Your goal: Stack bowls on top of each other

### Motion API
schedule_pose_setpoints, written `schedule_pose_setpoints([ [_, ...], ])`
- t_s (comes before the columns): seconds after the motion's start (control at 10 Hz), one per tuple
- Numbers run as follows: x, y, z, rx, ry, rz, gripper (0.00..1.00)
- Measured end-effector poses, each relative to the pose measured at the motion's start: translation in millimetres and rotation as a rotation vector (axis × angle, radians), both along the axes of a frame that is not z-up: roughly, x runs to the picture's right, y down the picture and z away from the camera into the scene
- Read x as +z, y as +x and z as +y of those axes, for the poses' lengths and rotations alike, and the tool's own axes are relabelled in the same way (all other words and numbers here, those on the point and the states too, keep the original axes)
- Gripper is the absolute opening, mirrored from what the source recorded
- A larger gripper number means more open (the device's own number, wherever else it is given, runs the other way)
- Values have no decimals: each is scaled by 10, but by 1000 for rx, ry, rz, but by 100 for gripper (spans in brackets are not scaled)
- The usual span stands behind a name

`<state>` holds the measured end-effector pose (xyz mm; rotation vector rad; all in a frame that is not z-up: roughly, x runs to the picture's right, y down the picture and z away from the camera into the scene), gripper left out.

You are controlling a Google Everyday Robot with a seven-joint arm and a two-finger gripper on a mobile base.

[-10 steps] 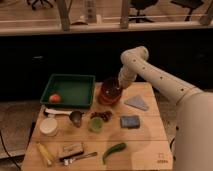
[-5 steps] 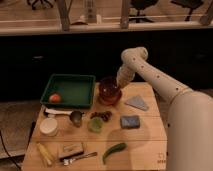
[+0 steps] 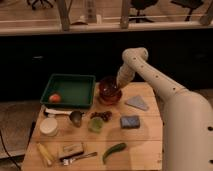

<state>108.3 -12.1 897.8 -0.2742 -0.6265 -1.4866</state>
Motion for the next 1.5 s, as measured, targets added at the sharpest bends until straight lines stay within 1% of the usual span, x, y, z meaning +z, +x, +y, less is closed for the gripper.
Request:
schedule_pose_setpoints([
  [0.1,15,-3,3,3,-8,1,38],
  [0.3,31,21,4,11,-20,3,56],
  [0.4,40,29,8,15,-28,2,68],
  [0.5,48,31,8,17,-33,1,76],
  [0.6,54,23,4,19,-36,-2,80],
  [1.1,69,55,0,32,-50,-12,80],
  [1.5,67,32,4,25,-58,-17,80],
])
